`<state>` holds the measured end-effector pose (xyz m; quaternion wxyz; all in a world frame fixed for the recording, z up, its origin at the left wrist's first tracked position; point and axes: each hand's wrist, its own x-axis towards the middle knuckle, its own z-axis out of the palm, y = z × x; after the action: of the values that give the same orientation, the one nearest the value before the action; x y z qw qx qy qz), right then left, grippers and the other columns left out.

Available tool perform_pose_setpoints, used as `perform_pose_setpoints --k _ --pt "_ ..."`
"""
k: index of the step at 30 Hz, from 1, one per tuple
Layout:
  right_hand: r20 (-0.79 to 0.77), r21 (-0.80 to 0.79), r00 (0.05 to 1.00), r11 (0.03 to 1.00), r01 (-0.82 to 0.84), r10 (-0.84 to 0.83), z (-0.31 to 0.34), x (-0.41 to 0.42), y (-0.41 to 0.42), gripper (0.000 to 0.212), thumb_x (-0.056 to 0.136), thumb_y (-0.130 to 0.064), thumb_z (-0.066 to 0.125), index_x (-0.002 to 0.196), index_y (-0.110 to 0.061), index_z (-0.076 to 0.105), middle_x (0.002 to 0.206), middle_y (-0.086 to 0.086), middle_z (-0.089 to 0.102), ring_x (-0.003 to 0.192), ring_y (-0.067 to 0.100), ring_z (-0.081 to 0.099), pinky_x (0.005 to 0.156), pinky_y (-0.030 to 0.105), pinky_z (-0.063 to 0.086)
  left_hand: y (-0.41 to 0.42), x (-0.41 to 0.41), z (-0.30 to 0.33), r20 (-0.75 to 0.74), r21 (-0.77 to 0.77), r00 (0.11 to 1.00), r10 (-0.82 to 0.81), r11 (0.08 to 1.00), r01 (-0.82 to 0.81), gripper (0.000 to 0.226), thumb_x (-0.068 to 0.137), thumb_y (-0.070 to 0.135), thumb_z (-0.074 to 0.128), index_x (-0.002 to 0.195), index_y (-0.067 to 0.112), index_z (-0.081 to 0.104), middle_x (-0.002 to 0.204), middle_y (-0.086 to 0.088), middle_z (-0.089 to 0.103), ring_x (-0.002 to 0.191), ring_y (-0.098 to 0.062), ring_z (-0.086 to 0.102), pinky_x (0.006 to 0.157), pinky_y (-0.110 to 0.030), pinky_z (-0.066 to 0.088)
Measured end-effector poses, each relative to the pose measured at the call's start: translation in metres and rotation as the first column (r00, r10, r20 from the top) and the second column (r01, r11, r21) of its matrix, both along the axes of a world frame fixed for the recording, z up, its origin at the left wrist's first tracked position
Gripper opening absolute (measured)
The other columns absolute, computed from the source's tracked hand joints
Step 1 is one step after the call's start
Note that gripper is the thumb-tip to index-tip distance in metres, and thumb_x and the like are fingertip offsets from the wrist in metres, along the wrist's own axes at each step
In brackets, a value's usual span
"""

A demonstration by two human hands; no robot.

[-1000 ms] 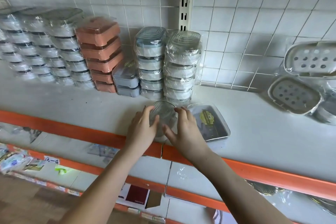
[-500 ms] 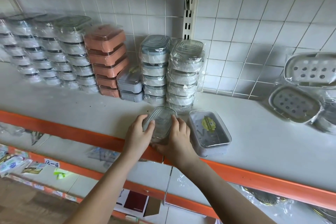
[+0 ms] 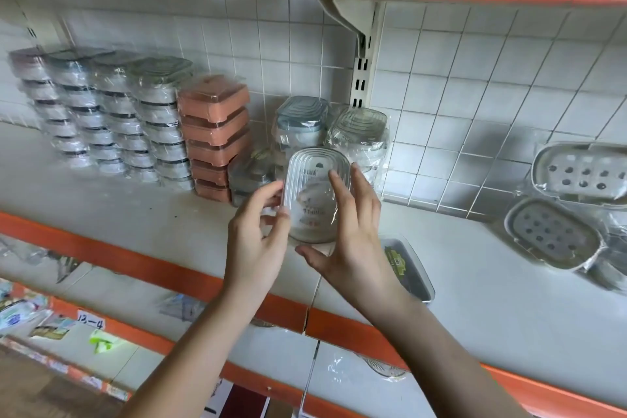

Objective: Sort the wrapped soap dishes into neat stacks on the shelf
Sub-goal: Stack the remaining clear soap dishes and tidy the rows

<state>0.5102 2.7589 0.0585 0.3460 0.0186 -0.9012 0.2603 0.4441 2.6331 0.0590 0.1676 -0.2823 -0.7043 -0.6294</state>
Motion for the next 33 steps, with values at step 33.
perform_pose_setpoints --k 33 --pt "0.041 -0.018 0.994 0.994 0.105 -0.105 0.085 -0.062 0.112 0.063 0.085 -0.037 0.069 0.137 -0.012 0.043 0.132 0.011 0.047 0.124 0.027 0.043 0.106 0.039 0.038 0.093 -0.095 0.091 0.027 -0.2 0.977 -0.21 0.957 0.211 0.042 0.088 -0.006 0.054 0.13 0.001 0.049 0.121 -0.011 0.058 0.113 -0.019 0.054 0.098 -0.017 0.038"
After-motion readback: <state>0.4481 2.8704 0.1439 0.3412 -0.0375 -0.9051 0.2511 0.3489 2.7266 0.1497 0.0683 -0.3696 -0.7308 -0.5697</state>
